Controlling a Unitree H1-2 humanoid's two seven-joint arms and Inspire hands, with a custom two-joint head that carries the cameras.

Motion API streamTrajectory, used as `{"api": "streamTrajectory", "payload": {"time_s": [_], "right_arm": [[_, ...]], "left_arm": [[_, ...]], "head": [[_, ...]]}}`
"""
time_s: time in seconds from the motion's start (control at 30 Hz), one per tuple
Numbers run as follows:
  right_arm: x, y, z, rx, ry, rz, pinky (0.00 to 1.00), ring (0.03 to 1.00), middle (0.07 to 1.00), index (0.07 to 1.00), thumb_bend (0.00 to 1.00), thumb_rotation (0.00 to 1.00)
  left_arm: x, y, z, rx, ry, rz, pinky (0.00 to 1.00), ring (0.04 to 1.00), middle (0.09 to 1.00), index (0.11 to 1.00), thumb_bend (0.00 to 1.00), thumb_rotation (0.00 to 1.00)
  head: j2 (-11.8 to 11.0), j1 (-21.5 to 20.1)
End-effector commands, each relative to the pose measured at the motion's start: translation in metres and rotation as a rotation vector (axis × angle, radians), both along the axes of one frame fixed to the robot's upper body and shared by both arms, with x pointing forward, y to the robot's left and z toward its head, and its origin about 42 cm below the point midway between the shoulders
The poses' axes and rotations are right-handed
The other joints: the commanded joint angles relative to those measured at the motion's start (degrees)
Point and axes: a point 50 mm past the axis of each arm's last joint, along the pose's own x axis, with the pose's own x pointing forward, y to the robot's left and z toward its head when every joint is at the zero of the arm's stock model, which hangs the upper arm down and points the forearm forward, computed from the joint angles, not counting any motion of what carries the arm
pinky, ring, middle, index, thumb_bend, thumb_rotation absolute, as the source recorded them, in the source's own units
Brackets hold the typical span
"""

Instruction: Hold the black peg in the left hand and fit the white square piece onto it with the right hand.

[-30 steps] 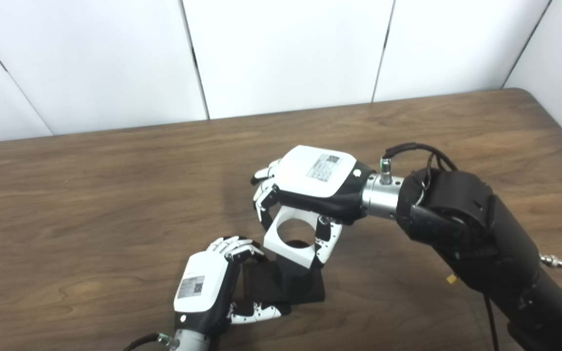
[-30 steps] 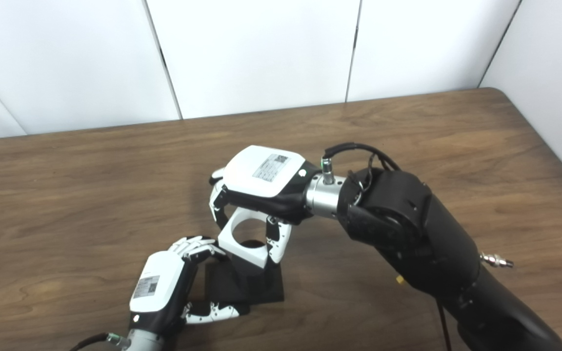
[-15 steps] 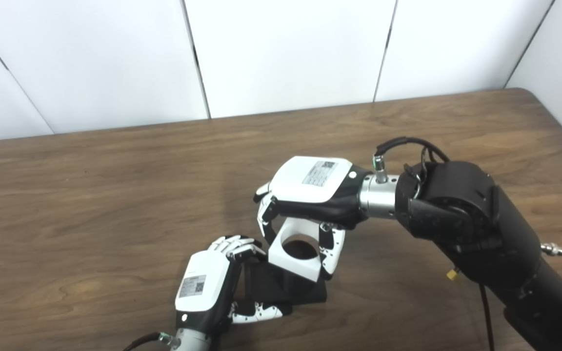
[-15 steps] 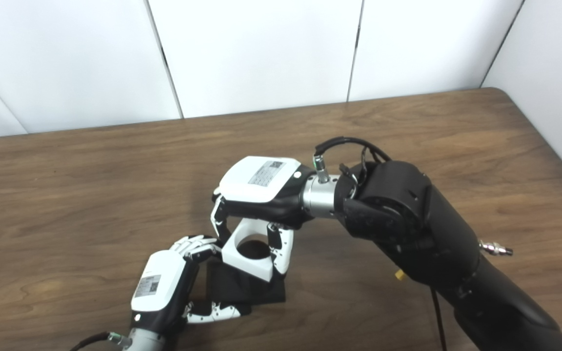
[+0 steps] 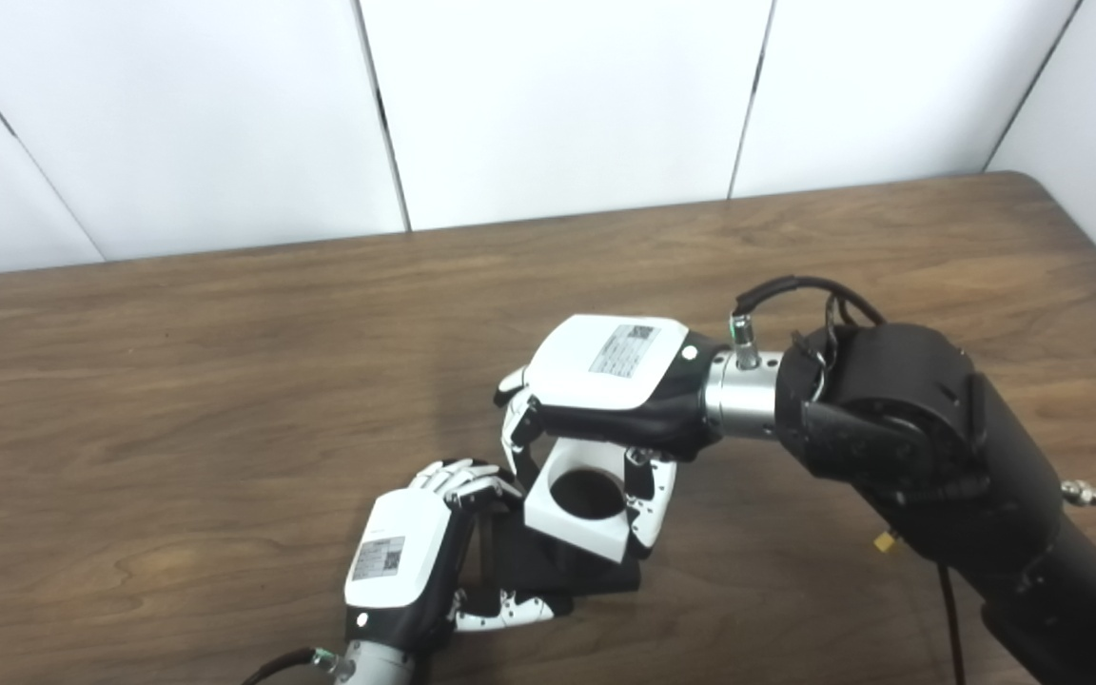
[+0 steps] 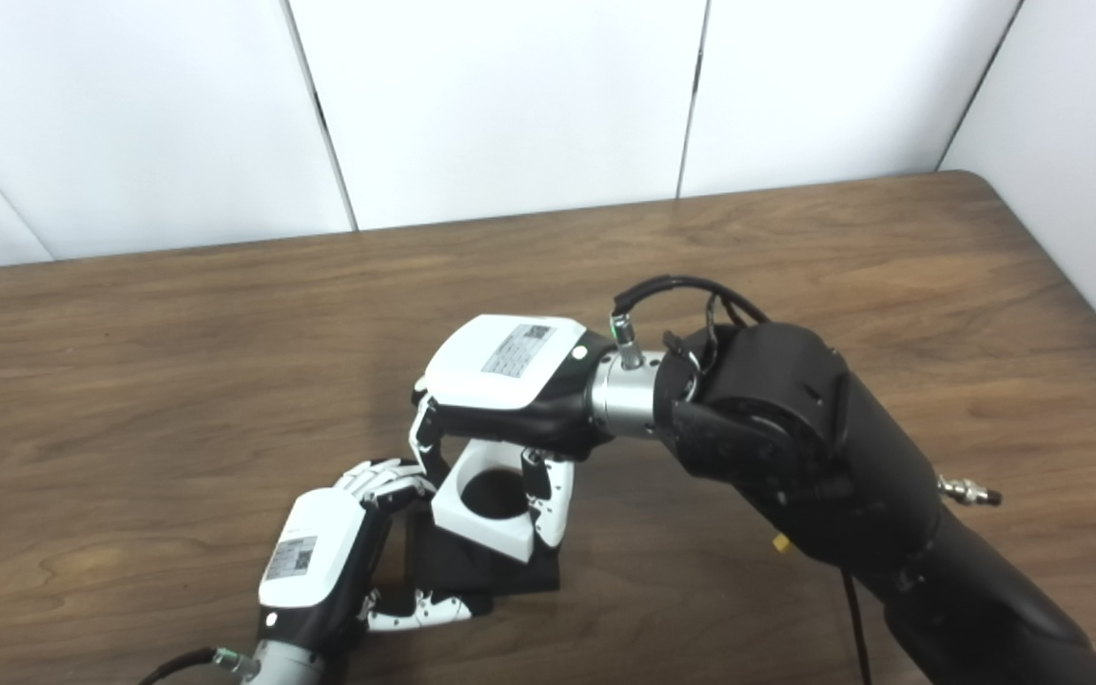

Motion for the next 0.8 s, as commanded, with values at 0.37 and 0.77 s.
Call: {"api": "streamTrajectory", "payload": {"time_s": [0.37,0.77], "right_arm": [[-0.009,0.006,0.004,0.05,-0.065,0.005,0.86,0.895,0.745,0.481,0.52,0.13],[-0.005,0.004,-0.003,0.045,-0.076,-0.008,0.87,0.892,0.751,0.482,0.52,0.13]], "left_arm": [[-0.003,-0.004,-0.009,0.027,0.054,-0.023,0.86,0.826,0.761,0.487,0.52,0.05],[-0.004,-0.005,-0.007,0.03,0.053,-0.025,0.86,0.826,0.762,0.487,0.52,0.05]], "head": [[0.2,0.2],[0.3,0.2]]}}
